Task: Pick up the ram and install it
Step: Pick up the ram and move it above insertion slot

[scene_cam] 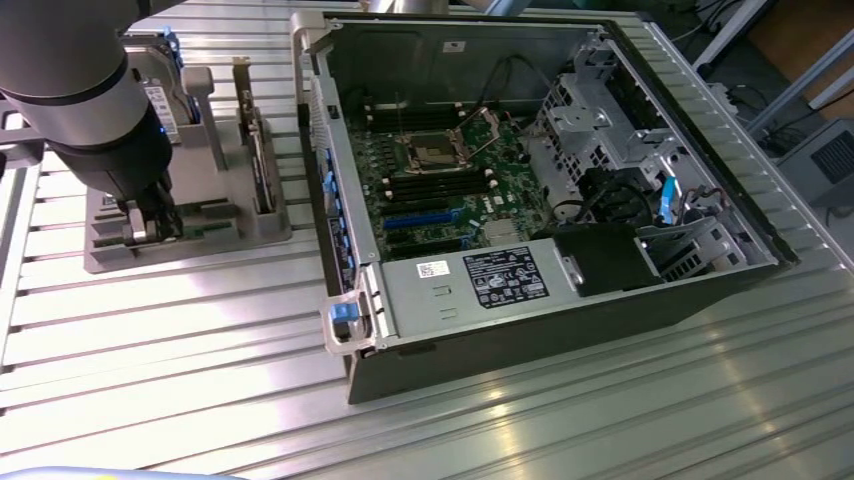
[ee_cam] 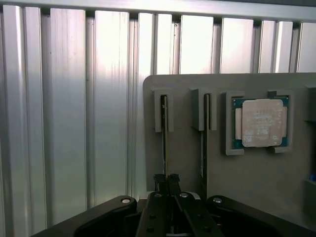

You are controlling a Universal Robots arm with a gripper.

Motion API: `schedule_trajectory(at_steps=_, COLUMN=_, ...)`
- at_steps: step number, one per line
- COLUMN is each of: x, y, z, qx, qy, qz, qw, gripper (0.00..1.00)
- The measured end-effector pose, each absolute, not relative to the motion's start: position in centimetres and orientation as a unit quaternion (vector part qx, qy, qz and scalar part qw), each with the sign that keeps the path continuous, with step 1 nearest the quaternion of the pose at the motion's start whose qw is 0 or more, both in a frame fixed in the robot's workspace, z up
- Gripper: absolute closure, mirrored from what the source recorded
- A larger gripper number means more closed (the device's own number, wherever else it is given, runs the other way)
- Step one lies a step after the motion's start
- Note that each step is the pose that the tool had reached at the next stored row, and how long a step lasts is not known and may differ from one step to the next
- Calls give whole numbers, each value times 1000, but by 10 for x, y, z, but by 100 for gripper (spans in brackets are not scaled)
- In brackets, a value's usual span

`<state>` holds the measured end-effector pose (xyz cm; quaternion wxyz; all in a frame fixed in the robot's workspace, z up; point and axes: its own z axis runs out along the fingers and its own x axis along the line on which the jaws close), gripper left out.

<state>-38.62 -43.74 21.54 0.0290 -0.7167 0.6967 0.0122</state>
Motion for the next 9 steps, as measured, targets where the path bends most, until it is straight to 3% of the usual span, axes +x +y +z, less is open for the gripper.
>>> schedule_trajectory(at_steps=9, x=-386, y=-437, z=224, qx=-717, qy=697, qz=12, qw=29, gripper=88)
